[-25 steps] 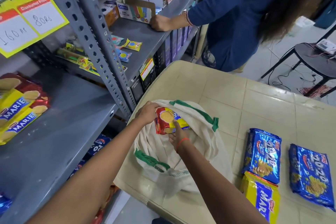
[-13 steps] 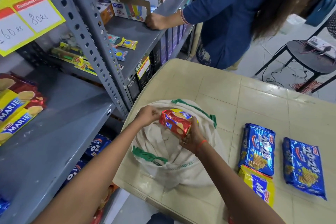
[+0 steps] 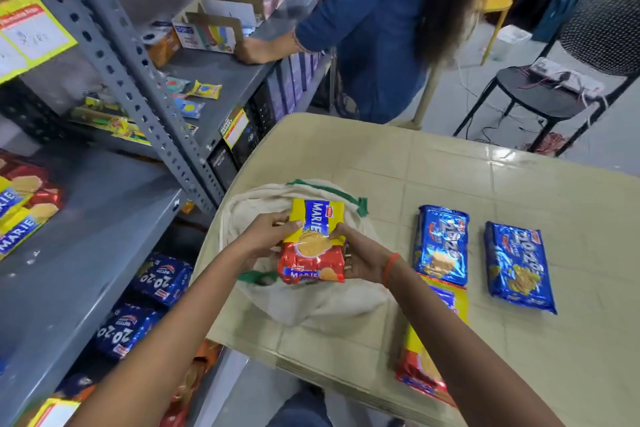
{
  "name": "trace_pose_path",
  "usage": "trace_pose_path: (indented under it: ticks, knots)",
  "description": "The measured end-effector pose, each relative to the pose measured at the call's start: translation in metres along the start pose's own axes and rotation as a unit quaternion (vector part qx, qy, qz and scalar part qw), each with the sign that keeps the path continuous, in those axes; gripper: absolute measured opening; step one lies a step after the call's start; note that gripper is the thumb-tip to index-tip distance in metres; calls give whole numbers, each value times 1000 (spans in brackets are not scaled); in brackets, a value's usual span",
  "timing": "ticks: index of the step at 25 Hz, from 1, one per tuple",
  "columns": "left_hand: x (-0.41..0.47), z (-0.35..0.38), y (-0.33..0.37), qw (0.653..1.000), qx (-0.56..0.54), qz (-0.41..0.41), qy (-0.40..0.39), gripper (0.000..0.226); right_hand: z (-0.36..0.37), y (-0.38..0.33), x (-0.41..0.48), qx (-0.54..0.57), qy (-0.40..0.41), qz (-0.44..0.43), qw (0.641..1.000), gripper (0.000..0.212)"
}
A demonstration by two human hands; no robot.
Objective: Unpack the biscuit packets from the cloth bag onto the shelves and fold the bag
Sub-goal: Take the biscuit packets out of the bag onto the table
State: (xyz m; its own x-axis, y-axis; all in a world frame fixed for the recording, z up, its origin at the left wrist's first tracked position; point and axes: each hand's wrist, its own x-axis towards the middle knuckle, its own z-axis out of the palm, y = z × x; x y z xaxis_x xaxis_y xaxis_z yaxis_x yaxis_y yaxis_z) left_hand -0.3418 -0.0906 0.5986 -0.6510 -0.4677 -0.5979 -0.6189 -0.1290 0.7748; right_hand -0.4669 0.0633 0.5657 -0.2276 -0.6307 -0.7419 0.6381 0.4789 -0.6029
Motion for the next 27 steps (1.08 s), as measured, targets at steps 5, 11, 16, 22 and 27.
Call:
trace_pose_path:
  ticks: [5, 11, 16, 22, 27]
  knots:
    - [-42, 96, 3, 994, -83, 63, 23, 33, -60, 24, -69, -86, 94, -89, 988, 17]
    - [-64, 256, -8, 993, -46, 106, -31, 37, -174, 88, -154, -70, 213, -114, 968, 17]
    - [-61, 360, -26, 987, 58, 76, -130, 43, -246, 143, -183, -72, 335, -118, 932, 36]
    - [-65, 401, -44, 970, 114, 44, -211, 52, -263, 178, -176, -140, 384, -46, 912, 39]
    - [-58, 376, -48, 976, 179, 110, -57, 48, -241, 163, -165, -285, 487, -74, 823, 56]
